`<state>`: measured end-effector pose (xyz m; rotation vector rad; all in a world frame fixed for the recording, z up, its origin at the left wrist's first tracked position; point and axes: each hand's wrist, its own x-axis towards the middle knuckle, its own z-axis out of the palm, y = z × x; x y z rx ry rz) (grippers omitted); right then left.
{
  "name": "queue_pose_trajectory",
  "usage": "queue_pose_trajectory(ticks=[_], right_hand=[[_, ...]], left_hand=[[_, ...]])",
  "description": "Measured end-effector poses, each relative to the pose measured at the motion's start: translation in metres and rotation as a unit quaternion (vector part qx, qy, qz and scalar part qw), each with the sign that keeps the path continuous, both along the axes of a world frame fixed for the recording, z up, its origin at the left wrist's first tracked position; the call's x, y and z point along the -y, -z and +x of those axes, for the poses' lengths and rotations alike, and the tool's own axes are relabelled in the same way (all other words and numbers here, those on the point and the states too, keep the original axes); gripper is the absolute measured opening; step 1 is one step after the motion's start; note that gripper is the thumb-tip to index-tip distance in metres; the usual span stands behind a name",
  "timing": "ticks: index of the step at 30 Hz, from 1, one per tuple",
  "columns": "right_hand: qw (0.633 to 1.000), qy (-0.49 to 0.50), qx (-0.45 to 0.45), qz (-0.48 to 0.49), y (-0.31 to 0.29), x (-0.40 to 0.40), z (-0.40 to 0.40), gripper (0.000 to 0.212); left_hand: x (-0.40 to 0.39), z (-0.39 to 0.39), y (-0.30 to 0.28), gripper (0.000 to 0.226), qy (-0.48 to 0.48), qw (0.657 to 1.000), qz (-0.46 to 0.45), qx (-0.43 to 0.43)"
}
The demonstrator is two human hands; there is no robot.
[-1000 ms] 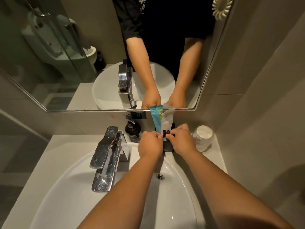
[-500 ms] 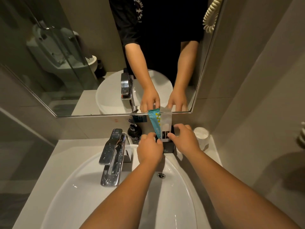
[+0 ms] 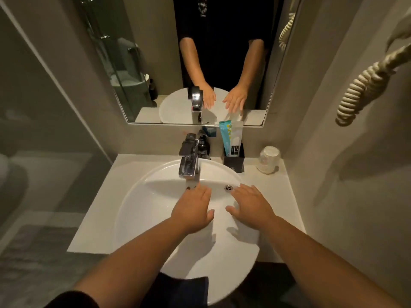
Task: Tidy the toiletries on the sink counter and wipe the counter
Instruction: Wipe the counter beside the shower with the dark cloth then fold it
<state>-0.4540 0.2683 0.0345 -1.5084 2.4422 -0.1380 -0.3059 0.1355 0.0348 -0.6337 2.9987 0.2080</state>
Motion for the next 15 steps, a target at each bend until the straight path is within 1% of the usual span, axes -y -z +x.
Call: queue_pose_trajectory(ticks=[6, 8, 12, 15], right_hand=[[1.0, 0.022, 0.001, -0.001, 0.0, -0.03, 0.074, 0.061], [1.0, 0.031, 0.004, 0.004, 0.002, -0.041, 0.106, 0.062], [0.999, 0.021, 0.036, 0.015, 0.005, -0.059, 0.17, 0.064], [0.998, -0.013, 0.056, 0.023, 0.011, -0.069, 0.201, 0.068]], left_hand=[[-0.014, 0.074, 0.004, 0.043, 0.032, 0.998, -0.009, -0.053], [-0.021, 0.101, 0.005, 0.045, 0.045, 0.997, -0.005, -0.062], [-0.033, 0.158, 0.009, 0.056, 0.067, 0.998, -0.013, -0.009], [-0.041, 0.19, 0.012, 0.053, 0.094, 0.996, 0.006, 0.002]])
